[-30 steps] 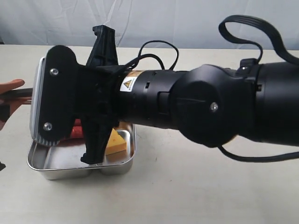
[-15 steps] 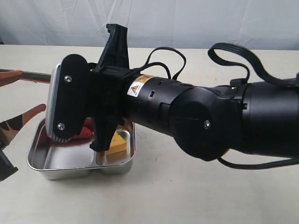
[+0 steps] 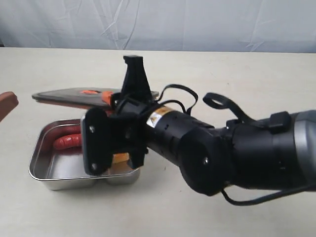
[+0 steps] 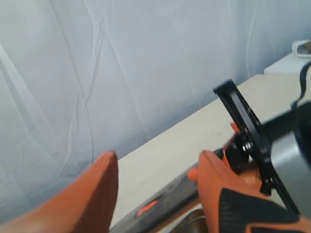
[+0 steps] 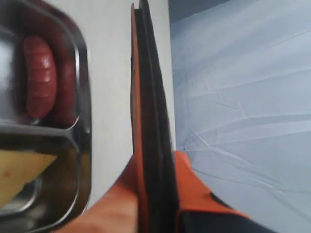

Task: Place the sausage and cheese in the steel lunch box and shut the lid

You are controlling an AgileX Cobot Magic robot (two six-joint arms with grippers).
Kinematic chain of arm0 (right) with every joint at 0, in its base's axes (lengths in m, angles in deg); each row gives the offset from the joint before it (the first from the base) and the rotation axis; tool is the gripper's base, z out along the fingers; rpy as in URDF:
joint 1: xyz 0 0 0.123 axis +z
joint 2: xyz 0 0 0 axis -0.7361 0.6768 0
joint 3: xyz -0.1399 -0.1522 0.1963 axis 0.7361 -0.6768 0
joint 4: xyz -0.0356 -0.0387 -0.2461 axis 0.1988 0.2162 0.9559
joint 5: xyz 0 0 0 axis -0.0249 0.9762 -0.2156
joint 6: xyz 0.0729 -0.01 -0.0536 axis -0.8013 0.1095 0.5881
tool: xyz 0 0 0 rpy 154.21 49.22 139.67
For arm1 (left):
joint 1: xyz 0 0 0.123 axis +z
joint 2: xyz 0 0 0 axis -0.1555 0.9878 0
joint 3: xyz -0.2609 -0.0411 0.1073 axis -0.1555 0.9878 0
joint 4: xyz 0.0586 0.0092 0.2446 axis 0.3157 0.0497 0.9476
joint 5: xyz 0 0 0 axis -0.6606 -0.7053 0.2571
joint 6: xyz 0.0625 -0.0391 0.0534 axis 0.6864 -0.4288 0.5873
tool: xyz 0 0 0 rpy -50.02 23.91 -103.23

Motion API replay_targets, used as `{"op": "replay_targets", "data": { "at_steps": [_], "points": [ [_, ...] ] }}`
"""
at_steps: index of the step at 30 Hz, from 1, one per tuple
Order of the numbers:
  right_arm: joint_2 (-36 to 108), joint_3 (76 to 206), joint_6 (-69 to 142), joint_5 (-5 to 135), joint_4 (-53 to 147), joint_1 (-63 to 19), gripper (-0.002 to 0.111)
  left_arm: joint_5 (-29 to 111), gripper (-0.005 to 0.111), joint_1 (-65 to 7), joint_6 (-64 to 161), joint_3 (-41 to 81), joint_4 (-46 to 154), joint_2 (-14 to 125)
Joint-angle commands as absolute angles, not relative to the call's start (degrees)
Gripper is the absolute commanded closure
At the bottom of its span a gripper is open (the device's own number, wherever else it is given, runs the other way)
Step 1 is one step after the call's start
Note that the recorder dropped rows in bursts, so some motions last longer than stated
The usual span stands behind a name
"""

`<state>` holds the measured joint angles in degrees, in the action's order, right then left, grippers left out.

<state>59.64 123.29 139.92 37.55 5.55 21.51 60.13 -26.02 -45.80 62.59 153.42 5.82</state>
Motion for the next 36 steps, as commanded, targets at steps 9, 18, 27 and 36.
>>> {"op": "replay_targets", "data": {
  "at_steps": [9,18,27,36],
  "points": [
    [62.75,115.84,138.07,20.30,19.03,21.26,0.109,59.28,0.059,-26.25,-59.05,62.49,153.50,3.48],
    [69.19,115.47,137.97,12.82,22.64,25.27,0.109,50.99,0.059,-26.25,-63.02,62.49,153.50,3.48],
    [75.36,114.33,136.23,7.05,24.22,30.34,0.109,50.67,0.059,-26.25,-63.02,62.90,153.50,4.88],
    [80.80,114.33,133.10,2.26,21.45,28.61,0.109,53.71,0.059,-26.25,-62.87,64.47,153.50,16.44]
  ]
}}
